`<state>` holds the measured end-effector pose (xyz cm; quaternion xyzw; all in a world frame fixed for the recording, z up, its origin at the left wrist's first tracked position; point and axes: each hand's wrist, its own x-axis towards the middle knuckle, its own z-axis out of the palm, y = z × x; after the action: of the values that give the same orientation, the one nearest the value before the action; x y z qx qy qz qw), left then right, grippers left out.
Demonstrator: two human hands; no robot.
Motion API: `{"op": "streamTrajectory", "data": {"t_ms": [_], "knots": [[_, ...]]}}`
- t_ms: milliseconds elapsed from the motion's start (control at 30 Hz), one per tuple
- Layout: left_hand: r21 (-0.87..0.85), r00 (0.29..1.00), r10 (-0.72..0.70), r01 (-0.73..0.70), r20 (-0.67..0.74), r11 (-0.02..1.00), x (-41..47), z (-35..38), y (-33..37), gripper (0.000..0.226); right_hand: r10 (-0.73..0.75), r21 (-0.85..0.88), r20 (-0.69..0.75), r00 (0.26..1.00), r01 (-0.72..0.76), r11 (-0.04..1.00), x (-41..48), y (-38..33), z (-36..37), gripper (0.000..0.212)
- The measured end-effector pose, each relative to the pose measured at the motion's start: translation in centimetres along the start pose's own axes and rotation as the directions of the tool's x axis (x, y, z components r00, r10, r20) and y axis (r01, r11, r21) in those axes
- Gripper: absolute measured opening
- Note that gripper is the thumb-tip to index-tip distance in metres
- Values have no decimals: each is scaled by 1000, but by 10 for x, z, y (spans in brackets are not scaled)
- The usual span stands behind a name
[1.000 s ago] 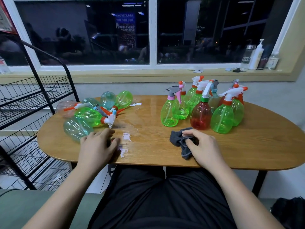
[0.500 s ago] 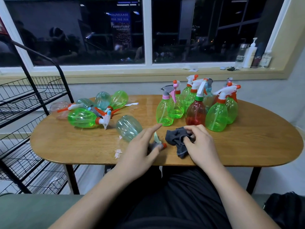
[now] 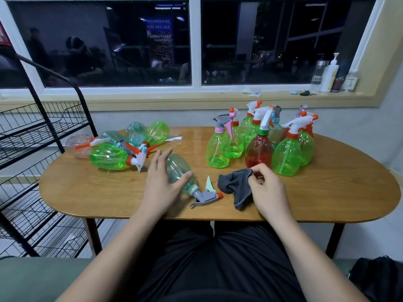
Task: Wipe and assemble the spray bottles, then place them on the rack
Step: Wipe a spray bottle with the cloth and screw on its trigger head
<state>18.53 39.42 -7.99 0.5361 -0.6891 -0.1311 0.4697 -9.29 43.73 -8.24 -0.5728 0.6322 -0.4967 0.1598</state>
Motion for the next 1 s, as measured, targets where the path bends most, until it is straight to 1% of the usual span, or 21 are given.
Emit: {"op": "streamTrajectory", "data": {"t_ms": [67, 133, 200, 300, 367, 433, 500, 533, 633, 733, 800, 867, 1000], "knots": [[-6, 1000, 10, -10, 5, 1000, 0, 0, -2, 89, -2, 102, -29, 1000, 5, 995, -5, -9, 3, 15], [-1, 1000, 14, -14, -3, 1000, -1, 0, -3, 89, -12, 151, -18, 1000, 15, 988, -11, -21, 11, 18], [-3, 1000, 12, -12, -11, 1000, -1, 1, -4, 89, -33, 150, 27, 999, 29, 988, -17, -29, 23, 19], [3, 1000, 4, -4, -4, 1000, -1, 2, -4, 90, -101, 112, 90, 991, 90, 990, -18, -40, 40, 27], [17, 1000, 8, -8, 0, 1000, -1, 4, -4, 89, -180, 93, 187, 966, 165, 982, -17, -47, 50, 34], [27, 1000, 22, -22, -5, 999, -1, 5, -6, 87, -232, 26, 322, 918, 236, 971, -18, -53, 61, 42], [30, 999, 33, -33, -14, 999, -1, 6, -7, 84, -226, -111, 423, 878, 298, 948, -19, -55, 71, 61], [30, 999, 37, -37, -19, 999, -1, 6, -7, 83, -224, -173, 456, 861, 333, 927, -20, -56, 75, 66], [20, 999, 44, -44, -23, 999, 0, 6, -8, 83, -268, -303, 498, 825, 456, 837, -26, -55, 78, 71], [23, 999, 30, -30, -14, 999, 0, 6, -8, 86, -248, -416, 553, 795, 522, 745, -34, -47, 74, 80], [17, 1000, 25, -25, -9, 1000, -1, 6, -8, 86, -244, -446, 583, 775, 556, 701, -39, -43, 69, 81], [16, 1000, 19, -19, -8, 1000, -1, 6, -7, 82, -248, -450, 603, 758, 579, 680, -45, -39, 62, 81], [33, 1000, 13, -13, -12, 999, -2, 8, -2, 79, -232, -454, 610, 757, 574, 681, -61, -29, 45, 86]]}}
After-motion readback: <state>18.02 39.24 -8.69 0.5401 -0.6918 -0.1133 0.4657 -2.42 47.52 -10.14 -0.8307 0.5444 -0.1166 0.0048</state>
